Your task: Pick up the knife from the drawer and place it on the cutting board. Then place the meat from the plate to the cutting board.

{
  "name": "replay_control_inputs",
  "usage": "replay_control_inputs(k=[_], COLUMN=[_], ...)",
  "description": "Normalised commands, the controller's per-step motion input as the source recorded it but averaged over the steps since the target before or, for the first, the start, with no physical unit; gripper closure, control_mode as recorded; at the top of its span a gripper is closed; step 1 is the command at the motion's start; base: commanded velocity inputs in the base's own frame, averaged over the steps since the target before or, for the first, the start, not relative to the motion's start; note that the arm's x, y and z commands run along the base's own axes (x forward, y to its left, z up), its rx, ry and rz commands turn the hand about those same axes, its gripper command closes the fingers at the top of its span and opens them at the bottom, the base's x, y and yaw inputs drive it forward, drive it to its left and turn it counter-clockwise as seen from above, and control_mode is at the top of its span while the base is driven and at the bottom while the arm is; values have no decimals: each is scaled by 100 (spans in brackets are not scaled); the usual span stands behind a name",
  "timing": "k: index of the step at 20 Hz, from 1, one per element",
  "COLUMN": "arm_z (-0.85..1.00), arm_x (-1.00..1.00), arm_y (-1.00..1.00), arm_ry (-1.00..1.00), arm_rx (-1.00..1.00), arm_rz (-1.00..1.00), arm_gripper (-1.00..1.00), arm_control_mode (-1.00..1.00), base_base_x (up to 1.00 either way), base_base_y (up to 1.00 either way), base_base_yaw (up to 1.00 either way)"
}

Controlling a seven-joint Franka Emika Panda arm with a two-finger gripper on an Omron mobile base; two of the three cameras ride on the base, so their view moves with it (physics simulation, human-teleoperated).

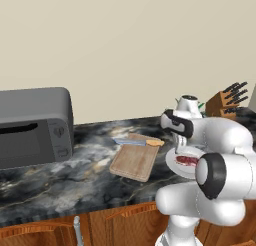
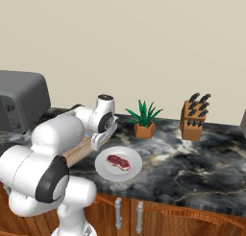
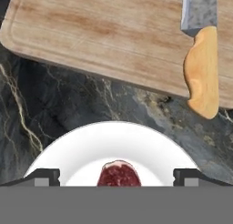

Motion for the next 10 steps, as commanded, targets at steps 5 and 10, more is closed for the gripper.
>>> replay_control_inputs(k=[5, 10], arm_z=[-1, -7], arm_x=[-26, -23], arm_y=[-4, -1], arm_ry=[0, 0], arm_rx=[-2, -4], arm_rz=[-6, -10], arm_gripper=[-100, -100], arm_control_mode=[-100, -100], base_base_x=[0, 0], base_base_y=[0, 0], base_base_yaw=[0, 0])
